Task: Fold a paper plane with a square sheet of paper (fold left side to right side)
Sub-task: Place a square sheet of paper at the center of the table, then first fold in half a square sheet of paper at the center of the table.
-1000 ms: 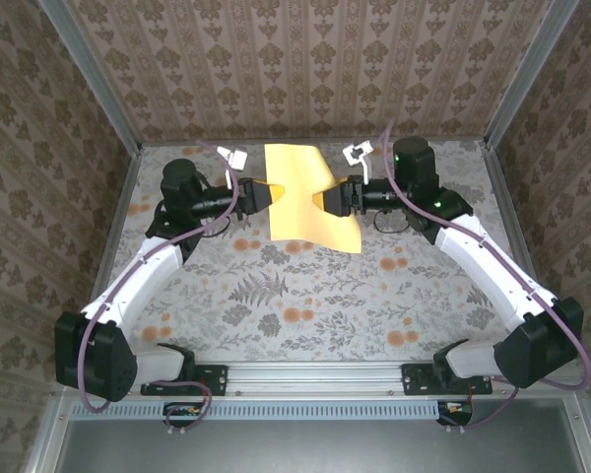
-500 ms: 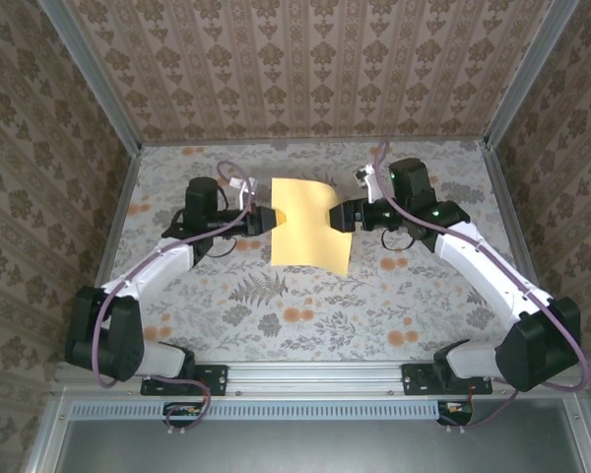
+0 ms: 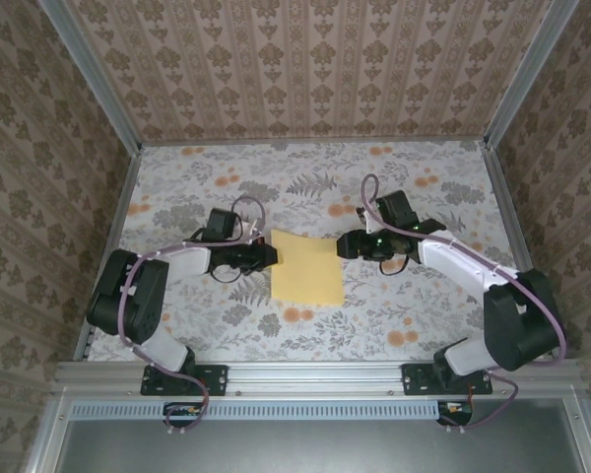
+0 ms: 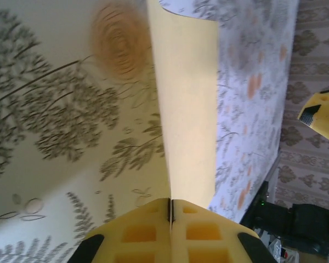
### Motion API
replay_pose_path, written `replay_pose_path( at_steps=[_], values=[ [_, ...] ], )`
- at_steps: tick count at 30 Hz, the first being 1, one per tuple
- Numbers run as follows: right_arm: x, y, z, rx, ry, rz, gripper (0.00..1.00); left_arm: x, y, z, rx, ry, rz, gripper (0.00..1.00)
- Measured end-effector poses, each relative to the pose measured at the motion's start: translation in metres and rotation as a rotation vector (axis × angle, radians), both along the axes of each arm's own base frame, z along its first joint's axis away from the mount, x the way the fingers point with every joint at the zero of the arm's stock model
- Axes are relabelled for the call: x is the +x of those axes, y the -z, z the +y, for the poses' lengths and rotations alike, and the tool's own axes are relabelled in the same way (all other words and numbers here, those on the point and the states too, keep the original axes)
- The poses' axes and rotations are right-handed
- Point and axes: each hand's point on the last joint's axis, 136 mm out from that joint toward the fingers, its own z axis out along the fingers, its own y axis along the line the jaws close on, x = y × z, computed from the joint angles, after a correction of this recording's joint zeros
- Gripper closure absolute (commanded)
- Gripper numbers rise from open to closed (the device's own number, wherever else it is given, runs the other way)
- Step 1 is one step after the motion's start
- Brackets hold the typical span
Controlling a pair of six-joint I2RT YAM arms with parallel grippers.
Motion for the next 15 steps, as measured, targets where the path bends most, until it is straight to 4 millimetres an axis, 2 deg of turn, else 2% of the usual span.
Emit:
replay_pose_path(
  at_steps=[3, 7, 10, 15],
  values=[
    [0.0, 0.018, 0.006, -0.007, 0.016, 0.044, 0.67, -0.002, 0.006, 0.003, 0.027, -0.002, 0.02, 1.0],
    [0.003, 0.036, 0.012, -0.011, 0.035, 0.078, 0.83, 0.001, 0.003, 0.003, 0.039, -0.002, 0.011, 1.0],
    [0.004, 0.048, 0.015, -0.022, 0.044, 0.1, 0.88, 0.001, 0.005, 0.004, 0.049, -0.004, 0.014, 1.0],
    [0.002, 0.07, 0.016, -0.056, 0.054, 0.151, 0.91, -0.002, 0.006, 0.004, 0.057, 0.0, 0.026, 0.97]
  ],
)
